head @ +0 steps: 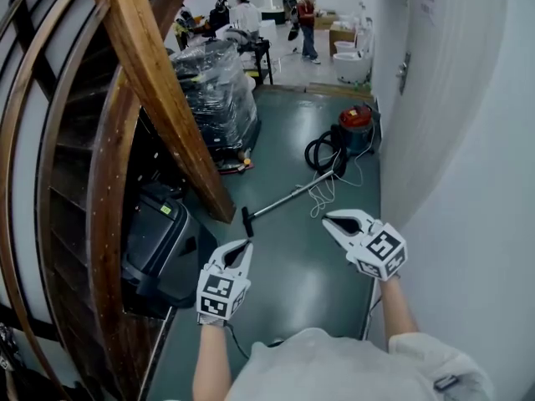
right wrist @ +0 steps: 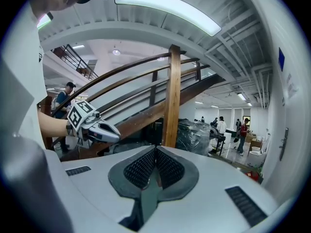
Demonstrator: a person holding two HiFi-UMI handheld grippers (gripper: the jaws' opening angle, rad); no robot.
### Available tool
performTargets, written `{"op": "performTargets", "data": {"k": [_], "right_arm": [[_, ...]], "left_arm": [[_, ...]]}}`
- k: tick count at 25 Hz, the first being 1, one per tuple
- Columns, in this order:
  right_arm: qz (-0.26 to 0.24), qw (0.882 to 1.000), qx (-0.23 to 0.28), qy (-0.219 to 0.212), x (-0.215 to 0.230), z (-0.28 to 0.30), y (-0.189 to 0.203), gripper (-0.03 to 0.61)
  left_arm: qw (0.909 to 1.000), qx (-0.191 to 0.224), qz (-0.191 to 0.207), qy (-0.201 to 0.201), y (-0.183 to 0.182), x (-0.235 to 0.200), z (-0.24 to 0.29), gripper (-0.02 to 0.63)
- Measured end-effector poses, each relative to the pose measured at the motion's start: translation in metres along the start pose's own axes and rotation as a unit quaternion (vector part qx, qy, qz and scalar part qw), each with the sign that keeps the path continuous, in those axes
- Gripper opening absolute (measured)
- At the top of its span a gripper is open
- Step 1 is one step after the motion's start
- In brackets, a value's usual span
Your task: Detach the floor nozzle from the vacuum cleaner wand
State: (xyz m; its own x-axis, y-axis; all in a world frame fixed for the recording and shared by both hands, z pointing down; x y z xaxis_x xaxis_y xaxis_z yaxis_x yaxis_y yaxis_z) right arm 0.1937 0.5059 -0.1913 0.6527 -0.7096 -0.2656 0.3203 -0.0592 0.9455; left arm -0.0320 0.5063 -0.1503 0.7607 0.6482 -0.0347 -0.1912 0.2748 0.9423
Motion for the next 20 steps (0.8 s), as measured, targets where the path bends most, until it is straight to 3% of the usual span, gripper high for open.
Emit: {"op": "performTargets", "data": {"k": [4,8,12,20], "right_arm": [[-0.019,1.000,-0.005,0.004,0.006,-0.010,0.000,0.028],[0.007,1.000,0.018,-0.009,0.015,-0.025,-0.002,0.028],[0.009,1.000,0.007,-0.029,0.021,-0.036,0.010,0.028],[0.002,0.999,0.023,-0.034,0.032,-0.043,0.023,0.028]], "left_arm": [[0.9999,-0.001,-0.009,-0.008,-0.001,0.010,0.007,-0.002],[0.9994,0.003,-0.023,-0.024,-0.003,0.019,0.010,0.000],[0.9993,0.007,-0.022,-0.030,-0.003,0.034,0.013,-0.001],[0.9992,-0.003,-0.033,-0.023,0.002,0.042,0.036,-0.002]]}}
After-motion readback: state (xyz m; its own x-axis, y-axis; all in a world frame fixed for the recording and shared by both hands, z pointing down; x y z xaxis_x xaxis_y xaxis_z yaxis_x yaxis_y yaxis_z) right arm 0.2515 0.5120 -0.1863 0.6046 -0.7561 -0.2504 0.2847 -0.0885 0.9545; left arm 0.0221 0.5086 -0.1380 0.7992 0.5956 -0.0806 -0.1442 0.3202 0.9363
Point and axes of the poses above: the fingertips, and each gripper's own axes: z forward along the fingers, x to its right, y out of its underside, the point moved 4 cm from there along -z, backward along the fingers, and after that the axes turned 10 degrees about -z, right-handed, at the moved point
